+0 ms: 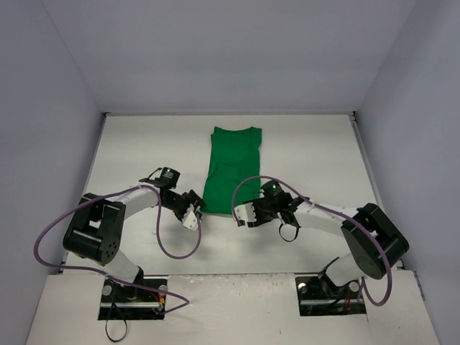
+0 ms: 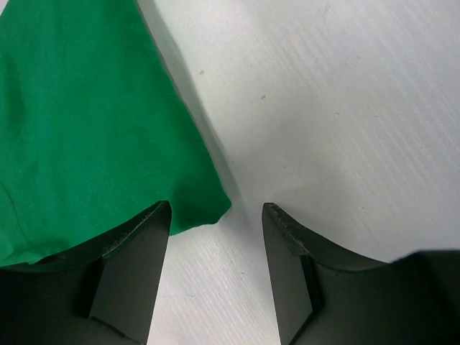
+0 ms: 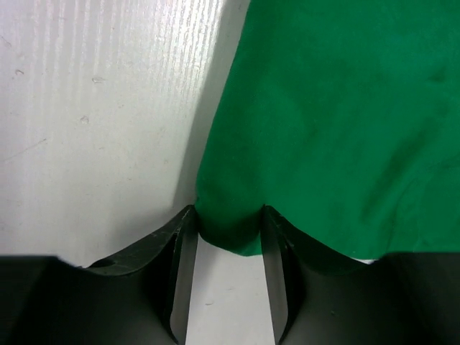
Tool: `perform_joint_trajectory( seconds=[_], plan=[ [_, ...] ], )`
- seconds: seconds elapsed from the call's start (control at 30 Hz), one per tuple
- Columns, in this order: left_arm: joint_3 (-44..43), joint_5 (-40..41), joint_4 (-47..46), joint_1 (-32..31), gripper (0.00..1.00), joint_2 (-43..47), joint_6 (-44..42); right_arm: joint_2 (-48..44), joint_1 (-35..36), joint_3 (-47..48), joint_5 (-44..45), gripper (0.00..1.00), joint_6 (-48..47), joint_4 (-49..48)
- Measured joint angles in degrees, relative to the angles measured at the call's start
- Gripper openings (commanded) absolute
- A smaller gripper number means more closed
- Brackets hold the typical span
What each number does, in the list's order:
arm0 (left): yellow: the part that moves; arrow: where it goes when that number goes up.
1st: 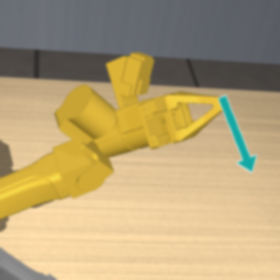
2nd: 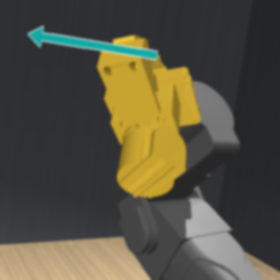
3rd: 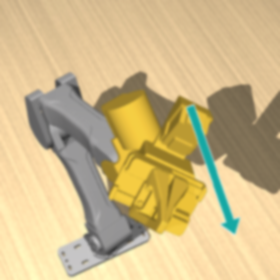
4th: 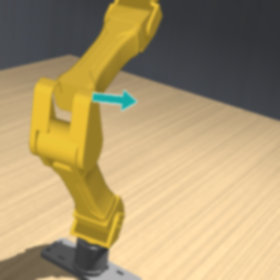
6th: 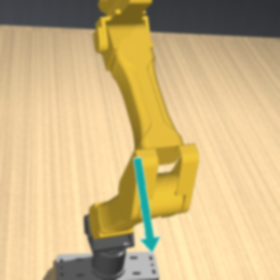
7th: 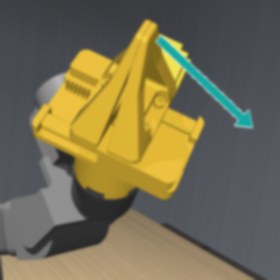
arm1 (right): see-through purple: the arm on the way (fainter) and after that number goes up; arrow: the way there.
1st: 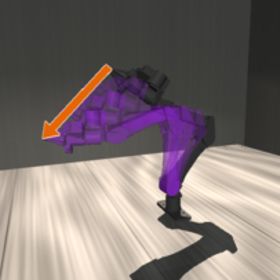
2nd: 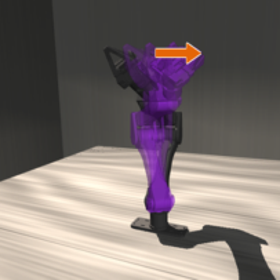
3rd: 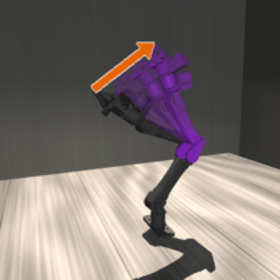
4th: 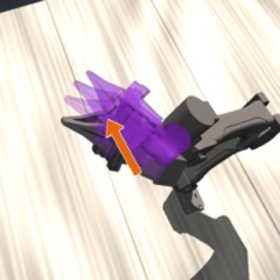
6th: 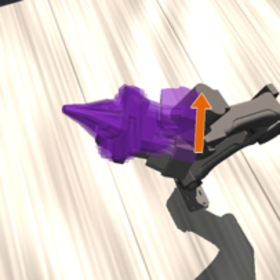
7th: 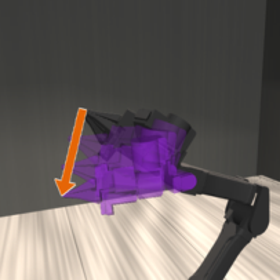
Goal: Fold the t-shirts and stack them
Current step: Grab one side of the 2/3 rectangular tshirt with both arms
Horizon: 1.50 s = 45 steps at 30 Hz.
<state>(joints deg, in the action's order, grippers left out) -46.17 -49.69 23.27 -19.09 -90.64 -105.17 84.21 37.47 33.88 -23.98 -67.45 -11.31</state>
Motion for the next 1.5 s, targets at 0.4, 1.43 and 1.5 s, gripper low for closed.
perform_joint_trajectory(
  seconds=[0.4,1.43,1.5],
  plan=[
    [-3.22,-0.04,0.28,0.0,0.29,-4.22,-2.13,0.3,0.0,0.1,0.15,0.0,-0.14,1.78],
    [-8.52,0.44,4.01,-2.64,0.25,-7.33,-4.64,0.98,-0.44,1.26,-0.12,0.0,-0.32,3.05],
    [-8.53,0.7,4.12,-2.64,0.15,-7.64,-4.5,0.98,-0.57,1.26,-0.27,0.0,-0.32,3.06]
  ],
)
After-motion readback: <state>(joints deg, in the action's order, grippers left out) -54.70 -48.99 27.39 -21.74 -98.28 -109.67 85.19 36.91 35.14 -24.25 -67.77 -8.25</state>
